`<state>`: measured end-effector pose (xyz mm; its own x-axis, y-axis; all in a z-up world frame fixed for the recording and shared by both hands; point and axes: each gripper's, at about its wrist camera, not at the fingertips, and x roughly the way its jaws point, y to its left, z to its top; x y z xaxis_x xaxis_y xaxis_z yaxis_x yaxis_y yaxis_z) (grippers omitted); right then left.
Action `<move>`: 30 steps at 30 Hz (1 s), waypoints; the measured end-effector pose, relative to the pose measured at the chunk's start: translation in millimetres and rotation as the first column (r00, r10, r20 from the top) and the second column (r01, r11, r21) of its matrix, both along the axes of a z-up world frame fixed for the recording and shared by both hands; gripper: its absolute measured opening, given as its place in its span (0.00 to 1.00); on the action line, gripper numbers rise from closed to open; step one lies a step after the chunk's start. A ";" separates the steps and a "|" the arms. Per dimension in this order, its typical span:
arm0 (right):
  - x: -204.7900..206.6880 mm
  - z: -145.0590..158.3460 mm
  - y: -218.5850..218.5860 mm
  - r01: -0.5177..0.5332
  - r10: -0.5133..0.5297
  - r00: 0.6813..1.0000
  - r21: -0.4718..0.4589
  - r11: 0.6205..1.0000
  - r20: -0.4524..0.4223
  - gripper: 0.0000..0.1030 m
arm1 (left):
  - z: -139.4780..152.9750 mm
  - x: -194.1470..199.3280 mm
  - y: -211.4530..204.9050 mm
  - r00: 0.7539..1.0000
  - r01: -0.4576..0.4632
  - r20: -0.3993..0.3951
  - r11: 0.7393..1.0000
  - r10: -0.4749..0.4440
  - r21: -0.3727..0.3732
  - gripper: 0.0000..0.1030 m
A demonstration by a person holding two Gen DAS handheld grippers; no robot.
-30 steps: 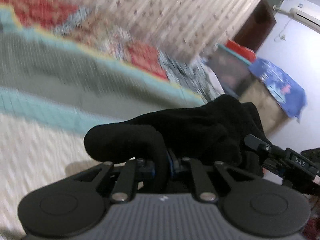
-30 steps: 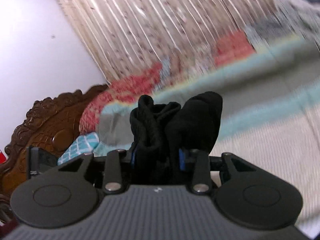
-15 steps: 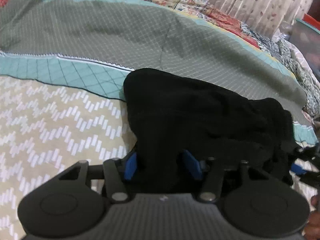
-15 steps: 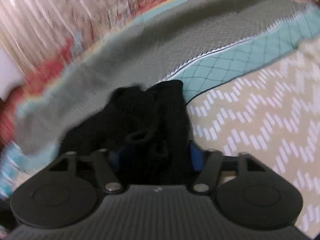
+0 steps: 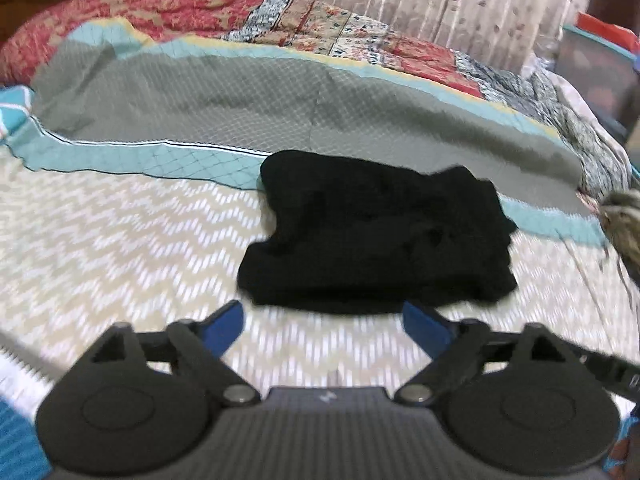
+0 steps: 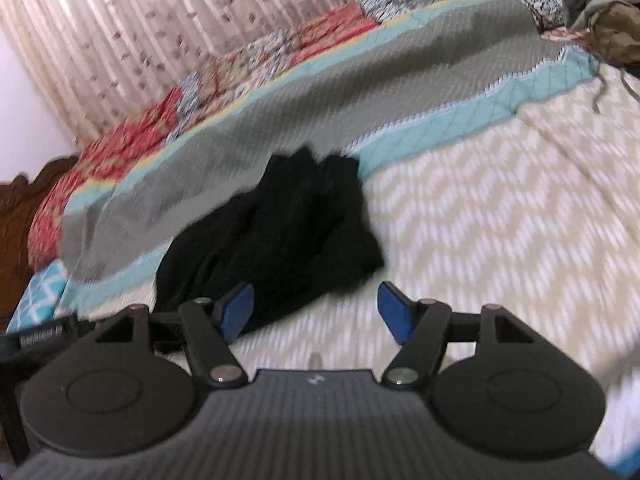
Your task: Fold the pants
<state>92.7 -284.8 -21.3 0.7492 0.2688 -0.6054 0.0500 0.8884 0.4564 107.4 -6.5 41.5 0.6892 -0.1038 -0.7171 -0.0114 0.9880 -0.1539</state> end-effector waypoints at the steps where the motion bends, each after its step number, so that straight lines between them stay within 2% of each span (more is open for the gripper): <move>1: -10.2 1.1 6.0 -0.012 0.012 1.000 -0.007 1.000 -0.012 0.69 | 3.2 -11.7 -2.8 1.000 0.005 0.006 1.000 -0.006 0.011 0.97; 4: -43.2 -0.2 16.2 -0.052 0.052 0.998 -0.019 0.998 -0.042 0.73 | 10.8 -44.6 -9.2 1.000 0.010 0.009 0.999 -0.011 0.048 1.00; 9: -92.9 -2.8 28.3 -0.098 0.097 0.991 -0.010 0.995 -0.090 0.83 | 15.4 -84.3 -9.0 1.000 0.003 -0.010 0.999 -0.003 0.050 1.00; 13: -120.6 -3.5 29.5 -0.094 0.092 0.988 -0.009 0.996 -0.120 0.85 | 16.0 -107.1 -10.1 0.999 0.005 -0.036 0.997 -0.003 0.071 1.00; 21: -149.6 1.3 28.3 -0.073 0.073 0.991 0.004 0.997 -0.111 0.88 | 9.9 -136.6 -21.4 0.999 0.025 -0.049 0.983 -0.016 0.183 1.00; 30: -157.4 0.1 33.6 -0.084 0.086 0.989 0.026 0.996 -0.116 0.88 | 12.4 -150.3 -25.9 1.000 -0.011 0.007 0.965 0.010 0.263 1.00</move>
<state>-64.7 -251.2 -21.2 0.6474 0.3422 -0.6810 0.0289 0.8819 0.4706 -42.9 -32.5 53.9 0.6932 0.0954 -0.7144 -0.0221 0.9935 0.1113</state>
